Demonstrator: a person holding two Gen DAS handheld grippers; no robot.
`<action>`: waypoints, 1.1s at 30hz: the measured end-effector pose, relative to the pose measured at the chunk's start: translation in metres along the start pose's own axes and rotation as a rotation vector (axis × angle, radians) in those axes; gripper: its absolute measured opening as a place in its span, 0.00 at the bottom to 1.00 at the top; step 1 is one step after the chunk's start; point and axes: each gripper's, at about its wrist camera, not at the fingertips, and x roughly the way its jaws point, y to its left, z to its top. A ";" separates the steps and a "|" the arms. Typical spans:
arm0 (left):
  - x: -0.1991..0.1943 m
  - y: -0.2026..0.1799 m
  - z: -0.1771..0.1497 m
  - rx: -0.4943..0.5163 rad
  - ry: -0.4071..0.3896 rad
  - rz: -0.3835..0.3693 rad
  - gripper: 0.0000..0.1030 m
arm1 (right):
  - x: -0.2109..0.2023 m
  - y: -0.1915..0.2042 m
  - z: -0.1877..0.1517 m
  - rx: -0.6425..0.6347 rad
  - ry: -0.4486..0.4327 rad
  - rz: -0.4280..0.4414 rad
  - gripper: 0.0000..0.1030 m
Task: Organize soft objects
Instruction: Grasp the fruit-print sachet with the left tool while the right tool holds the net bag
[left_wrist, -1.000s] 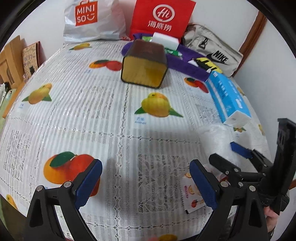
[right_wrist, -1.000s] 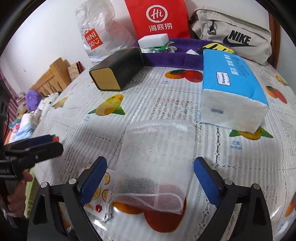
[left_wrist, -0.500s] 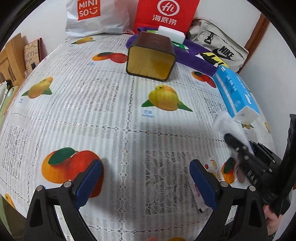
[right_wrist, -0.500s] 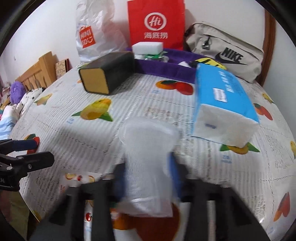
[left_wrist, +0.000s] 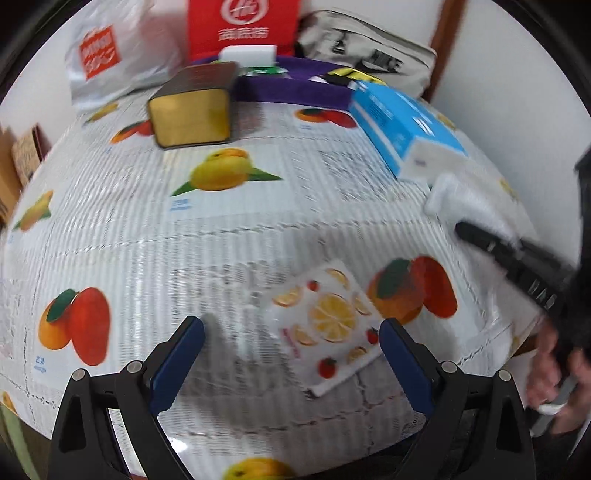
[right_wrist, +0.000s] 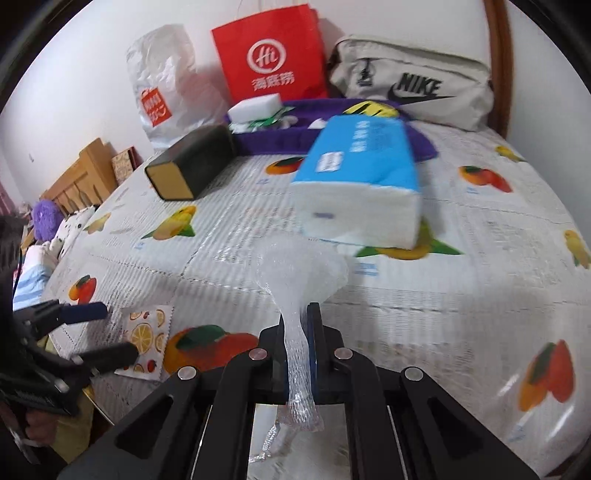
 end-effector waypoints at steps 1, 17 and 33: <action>0.002 -0.007 -0.002 0.031 0.000 0.019 0.96 | -0.003 -0.002 -0.001 0.003 -0.006 -0.005 0.07; 0.006 -0.012 -0.006 0.026 -0.064 0.076 1.00 | -0.012 -0.022 -0.012 0.045 -0.006 0.028 0.07; -0.002 -0.018 -0.006 0.082 -0.123 0.037 0.46 | -0.001 -0.018 -0.015 0.024 0.027 0.059 0.07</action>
